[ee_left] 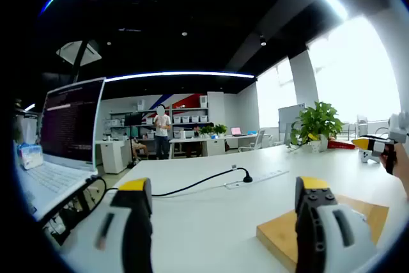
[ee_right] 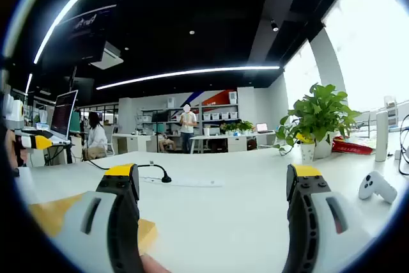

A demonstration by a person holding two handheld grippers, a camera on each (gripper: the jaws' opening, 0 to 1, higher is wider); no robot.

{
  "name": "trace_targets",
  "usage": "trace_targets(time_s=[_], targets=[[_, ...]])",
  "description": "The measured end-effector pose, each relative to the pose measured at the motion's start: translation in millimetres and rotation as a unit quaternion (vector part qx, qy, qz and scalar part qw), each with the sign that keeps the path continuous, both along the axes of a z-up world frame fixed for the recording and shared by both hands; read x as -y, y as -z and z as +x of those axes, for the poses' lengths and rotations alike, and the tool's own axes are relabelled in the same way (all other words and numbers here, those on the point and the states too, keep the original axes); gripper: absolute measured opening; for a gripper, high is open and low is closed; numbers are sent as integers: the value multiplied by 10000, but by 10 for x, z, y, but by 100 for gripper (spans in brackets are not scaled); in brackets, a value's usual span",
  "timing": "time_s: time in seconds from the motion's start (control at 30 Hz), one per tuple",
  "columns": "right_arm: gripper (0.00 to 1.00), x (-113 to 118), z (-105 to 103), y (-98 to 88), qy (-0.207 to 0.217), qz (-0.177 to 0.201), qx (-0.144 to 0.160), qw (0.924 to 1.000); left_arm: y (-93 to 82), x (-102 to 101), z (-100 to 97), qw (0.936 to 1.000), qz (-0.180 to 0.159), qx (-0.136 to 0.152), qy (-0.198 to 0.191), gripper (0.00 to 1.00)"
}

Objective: Pick up the toothpaste unscrew the cap squeeze it onto the small board screw the cap back on and return it to the table

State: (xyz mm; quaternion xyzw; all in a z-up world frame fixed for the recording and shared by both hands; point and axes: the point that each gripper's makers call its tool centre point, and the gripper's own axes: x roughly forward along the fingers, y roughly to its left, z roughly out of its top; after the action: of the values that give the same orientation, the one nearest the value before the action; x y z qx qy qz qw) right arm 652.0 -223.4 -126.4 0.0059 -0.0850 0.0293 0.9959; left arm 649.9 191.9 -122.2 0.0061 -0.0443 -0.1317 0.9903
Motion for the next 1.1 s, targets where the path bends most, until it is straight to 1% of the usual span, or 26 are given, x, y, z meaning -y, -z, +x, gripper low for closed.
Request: trace_targets(time_s=[0.2,0.37,0.47,0.6,0.7,0.77,1.1], targets=[[100,-51,34,72,-145,46,-207,9997,-22,-34,-2,9999,-84,57,-56,95],[100,-39,26,39,-117,93,-120,9998,-17,-61,10,9998,-128,65,-109,97],[100,-18,29,65,-68,72,-208,9997,2,-61,23,9998,-161,33,-102,98],[100,-35,35,72,-107,99,-215,9997,26,-55,33,9998,-138,-8,-115,99],[100,-9,32,82,-41,77,-247,9997,9,-47,28,9999,-113,40,-113,99],[100,7,23,73,-21,119,-212,9997,3,-49,27,9999,-98,57,-128,100],[100,-32,36,106,-151,199,-305,9992,-2,-65,30,9998,-79,80,-179,100]])
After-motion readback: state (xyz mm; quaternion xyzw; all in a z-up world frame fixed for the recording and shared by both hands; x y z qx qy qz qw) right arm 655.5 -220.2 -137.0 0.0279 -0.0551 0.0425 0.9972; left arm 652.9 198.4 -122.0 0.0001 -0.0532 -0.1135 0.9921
